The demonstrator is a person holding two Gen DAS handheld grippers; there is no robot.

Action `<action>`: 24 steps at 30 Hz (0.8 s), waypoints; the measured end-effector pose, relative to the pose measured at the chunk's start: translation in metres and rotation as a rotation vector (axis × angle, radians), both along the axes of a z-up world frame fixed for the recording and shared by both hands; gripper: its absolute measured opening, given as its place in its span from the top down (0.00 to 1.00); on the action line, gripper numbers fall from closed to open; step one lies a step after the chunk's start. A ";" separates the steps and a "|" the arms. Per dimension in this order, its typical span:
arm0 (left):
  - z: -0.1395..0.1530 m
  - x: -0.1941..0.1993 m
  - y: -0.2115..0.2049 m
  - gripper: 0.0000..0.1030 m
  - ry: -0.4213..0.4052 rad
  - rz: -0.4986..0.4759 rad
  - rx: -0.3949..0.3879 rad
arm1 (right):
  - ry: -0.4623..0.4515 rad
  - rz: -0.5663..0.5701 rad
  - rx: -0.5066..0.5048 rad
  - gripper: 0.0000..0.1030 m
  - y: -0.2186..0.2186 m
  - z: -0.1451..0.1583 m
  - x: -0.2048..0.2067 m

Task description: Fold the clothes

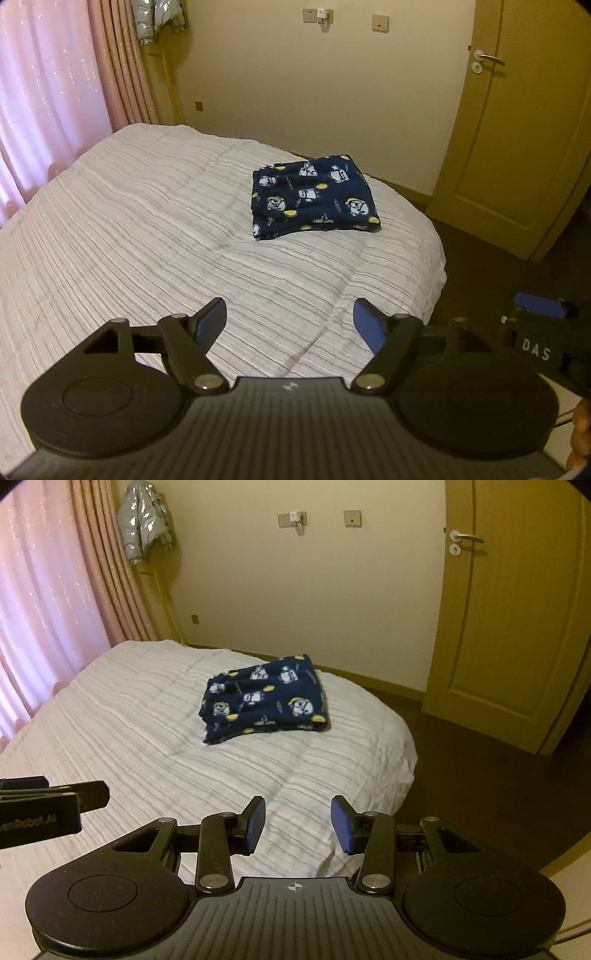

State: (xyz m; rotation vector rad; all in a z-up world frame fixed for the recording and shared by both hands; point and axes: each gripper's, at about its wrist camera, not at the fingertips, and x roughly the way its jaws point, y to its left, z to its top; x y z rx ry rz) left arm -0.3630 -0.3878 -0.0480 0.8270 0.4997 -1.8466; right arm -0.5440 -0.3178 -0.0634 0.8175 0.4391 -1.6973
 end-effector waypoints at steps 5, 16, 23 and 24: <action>-0.004 -0.008 -0.006 0.20 -0.038 0.044 -0.001 | -0.019 0.015 0.046 0.58 -0.003 -0.001 -0.005; -0.008 -0.025 -0.023 0.20 -0.020 0.088 0.024 | -0.048 0.068 0.100 0.58 -0.029 -0.010 -0.023; -0.011 -0.041 -0.036 0.20 -0.015 0.088 0.048 | -0.041 0.077 0.135 0.58 -0.046 -0.015 -0.037; -0.012 -0.044 -0.038 0.20 -0.014 0.087 0.053 | -0.040 0.078 0.141 0.58 -0.049 -0.016 -0.038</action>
